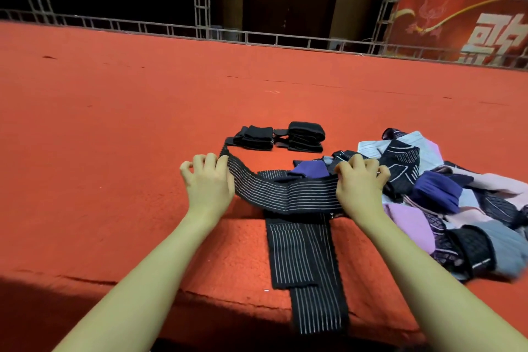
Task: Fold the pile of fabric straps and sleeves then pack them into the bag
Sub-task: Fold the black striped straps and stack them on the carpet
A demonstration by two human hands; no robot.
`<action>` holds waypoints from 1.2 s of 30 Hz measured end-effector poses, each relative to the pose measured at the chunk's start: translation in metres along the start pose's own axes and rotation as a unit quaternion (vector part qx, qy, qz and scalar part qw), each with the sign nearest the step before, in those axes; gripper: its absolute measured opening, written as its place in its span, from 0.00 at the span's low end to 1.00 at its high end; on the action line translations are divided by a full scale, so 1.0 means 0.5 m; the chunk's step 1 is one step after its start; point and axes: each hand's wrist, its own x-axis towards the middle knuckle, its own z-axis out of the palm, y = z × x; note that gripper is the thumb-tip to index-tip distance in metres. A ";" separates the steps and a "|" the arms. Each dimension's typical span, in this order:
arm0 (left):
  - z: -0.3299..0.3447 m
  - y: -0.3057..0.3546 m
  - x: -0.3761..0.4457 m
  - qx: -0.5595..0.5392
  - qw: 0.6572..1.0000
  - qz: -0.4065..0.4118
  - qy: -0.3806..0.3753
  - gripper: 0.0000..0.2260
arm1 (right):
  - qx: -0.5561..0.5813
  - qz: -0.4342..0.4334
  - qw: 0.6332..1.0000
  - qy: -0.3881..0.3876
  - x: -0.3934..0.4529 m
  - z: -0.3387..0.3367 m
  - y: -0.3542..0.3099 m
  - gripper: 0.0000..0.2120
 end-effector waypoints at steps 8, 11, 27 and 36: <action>0.022 -0.024 -0.078 0.009 0.984 -0.073 -0.161 0.17 | 0.076 -0.098 0.971 -0.205 -0.078 0.056 -0.060 0.19; 0.024 -0.037 -0.066 0.015 0.984 -0.077 -0.161 0.19 | 0.099 -0.168 0.930 -0.312 -0.086 0.076 -0.078 0.24; 0.081 -0.150 -0.068 0.070 0.994 0.026 -0.083 0.18 | 0.151 -0.222 0.861 -0.431 -0.058 0.148 -0.336 0.25; 0.059 -0.099 -0.020 -0.087 0.995 0.047 -0.017 0.18 | 0.242 -0.163 0.932 -0.214 -0.051 0.125 -0.270 0.31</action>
